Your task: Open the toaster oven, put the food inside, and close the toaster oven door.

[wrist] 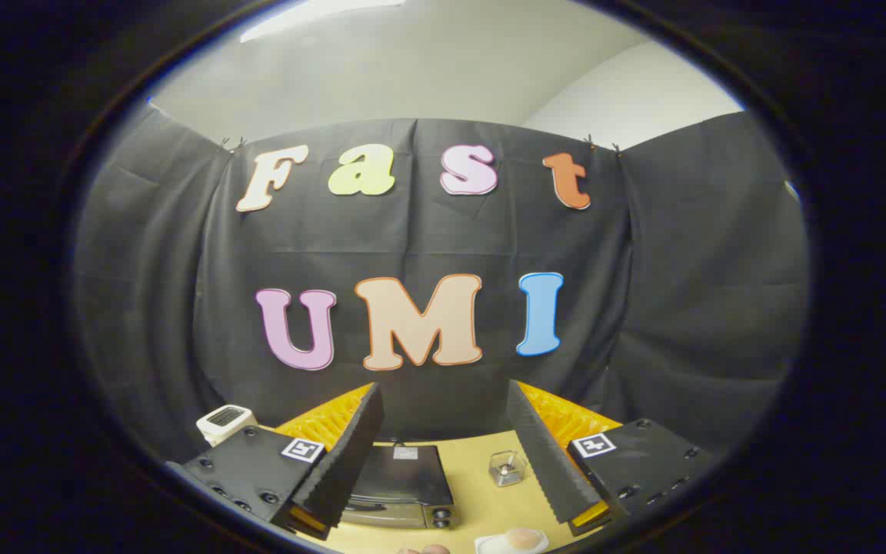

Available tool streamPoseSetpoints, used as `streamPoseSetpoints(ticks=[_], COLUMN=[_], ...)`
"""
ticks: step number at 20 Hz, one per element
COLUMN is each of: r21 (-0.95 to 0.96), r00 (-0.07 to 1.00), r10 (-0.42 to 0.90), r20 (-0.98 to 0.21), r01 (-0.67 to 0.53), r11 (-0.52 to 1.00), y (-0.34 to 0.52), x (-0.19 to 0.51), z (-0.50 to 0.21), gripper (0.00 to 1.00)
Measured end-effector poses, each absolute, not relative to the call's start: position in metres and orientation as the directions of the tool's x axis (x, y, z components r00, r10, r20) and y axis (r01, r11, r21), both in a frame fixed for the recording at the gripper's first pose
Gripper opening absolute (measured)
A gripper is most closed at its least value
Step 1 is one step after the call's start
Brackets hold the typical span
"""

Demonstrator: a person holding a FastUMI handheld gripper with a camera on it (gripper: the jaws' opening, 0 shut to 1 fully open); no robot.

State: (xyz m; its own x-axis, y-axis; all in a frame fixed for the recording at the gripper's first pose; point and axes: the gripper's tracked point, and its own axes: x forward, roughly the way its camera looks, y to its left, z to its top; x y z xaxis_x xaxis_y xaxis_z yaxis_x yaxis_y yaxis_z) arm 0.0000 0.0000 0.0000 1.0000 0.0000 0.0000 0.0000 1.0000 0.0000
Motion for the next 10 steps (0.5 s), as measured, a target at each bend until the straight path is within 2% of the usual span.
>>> streamPoseSetpoints(ticks=[10], r21=[-0.008], r00=[0.999], r10=[0.042], r20=[-0.02], r01=[-0.042], r11=[0.999], y=[0.017], x=[0.018], z=[-0.008], gripper=[1.0])
